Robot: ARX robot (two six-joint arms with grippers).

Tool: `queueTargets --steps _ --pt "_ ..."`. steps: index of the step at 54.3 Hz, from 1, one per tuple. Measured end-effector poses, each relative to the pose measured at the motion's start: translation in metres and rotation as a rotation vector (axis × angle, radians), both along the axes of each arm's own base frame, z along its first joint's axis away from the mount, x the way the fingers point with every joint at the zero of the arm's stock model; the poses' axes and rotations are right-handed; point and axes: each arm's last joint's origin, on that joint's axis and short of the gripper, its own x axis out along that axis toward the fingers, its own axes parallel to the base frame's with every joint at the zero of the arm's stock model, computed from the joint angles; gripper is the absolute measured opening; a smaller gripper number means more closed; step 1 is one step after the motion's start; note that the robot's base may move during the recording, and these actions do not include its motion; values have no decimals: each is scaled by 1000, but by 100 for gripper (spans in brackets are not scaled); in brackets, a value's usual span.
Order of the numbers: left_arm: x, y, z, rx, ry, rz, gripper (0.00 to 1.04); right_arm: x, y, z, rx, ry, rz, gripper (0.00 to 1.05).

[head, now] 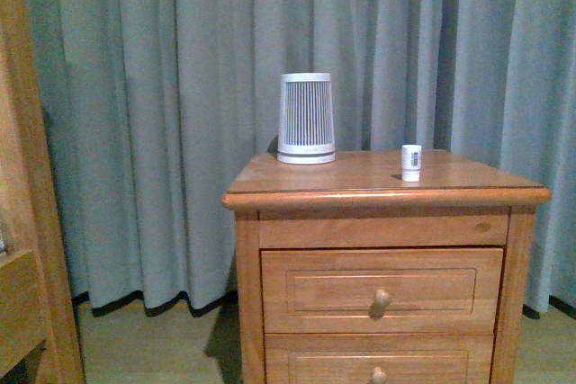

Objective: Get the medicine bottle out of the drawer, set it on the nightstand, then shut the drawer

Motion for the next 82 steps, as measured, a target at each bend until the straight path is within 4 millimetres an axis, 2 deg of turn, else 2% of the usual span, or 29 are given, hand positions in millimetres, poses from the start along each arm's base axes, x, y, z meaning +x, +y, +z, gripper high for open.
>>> queueTargets --steps 8,13,14,30,60,74,82 --pt "0 0 0 0 0 0 98 -1 -12 -19 -11 -6 -11 36" --pt "0 0 0 0 0 0 98 -1 -12 -28 -15 -4 -7 21" --pt "0 0 0 0 0 0 98 -1 -12 -30 -15 -4 -7 21" --pt "0 0 0 0 0 0 98 -1 -12 -49 -15 -2 -10 22" --pt "0 0 0 0 0 0 98 -1 -12 -71 -15 -9 -9 22" --pt "0 0 0 0 0 0 98 -2 -12 -71 -15 -16 -9 22" --pt "0 0 0 0 0 0 98 -2 -12 -71 -17 -16 -9 47"
